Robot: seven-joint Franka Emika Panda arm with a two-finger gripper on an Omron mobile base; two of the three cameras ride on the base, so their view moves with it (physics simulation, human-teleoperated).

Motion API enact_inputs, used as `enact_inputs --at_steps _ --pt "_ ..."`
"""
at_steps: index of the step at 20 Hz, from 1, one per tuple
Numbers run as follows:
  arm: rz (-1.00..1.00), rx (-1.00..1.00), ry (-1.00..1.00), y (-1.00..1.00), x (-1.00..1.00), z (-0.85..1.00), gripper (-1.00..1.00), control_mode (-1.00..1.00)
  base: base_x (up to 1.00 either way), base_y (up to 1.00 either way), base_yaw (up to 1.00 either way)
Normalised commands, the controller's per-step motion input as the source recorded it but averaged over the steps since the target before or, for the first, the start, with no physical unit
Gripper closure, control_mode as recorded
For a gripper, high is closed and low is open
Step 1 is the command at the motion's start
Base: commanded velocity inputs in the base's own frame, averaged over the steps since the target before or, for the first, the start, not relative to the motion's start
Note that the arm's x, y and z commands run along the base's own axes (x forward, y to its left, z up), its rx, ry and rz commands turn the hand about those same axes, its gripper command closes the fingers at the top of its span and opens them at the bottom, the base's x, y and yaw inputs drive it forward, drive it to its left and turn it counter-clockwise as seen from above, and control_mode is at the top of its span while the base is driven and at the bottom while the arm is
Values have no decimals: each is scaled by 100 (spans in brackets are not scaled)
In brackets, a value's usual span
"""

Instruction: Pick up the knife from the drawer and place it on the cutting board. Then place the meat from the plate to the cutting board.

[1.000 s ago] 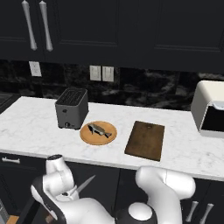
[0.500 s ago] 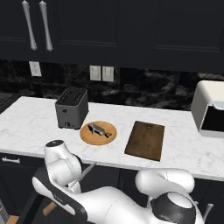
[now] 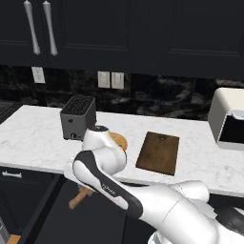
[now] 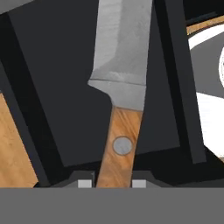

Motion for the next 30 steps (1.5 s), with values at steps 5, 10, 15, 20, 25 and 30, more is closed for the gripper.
enact_inputs --at_steps 5,10,15,20,25,30 --pt "0 32 0 -100 55 5 100 -100 0 0 0" --pt "0 23 0 -100 68 4 100 -100 0 0 0" --pt "0 21 2 -100 75 16 100 -100 0 0 0" --pt "0 5 4 -58 63 36 100 -100 0 0 0" --pt "-6 0 3 -11 34 -12 100 -100 0 0 0" --pt "-1 -4 12 -10 40 0 100 -100 0 0 0"
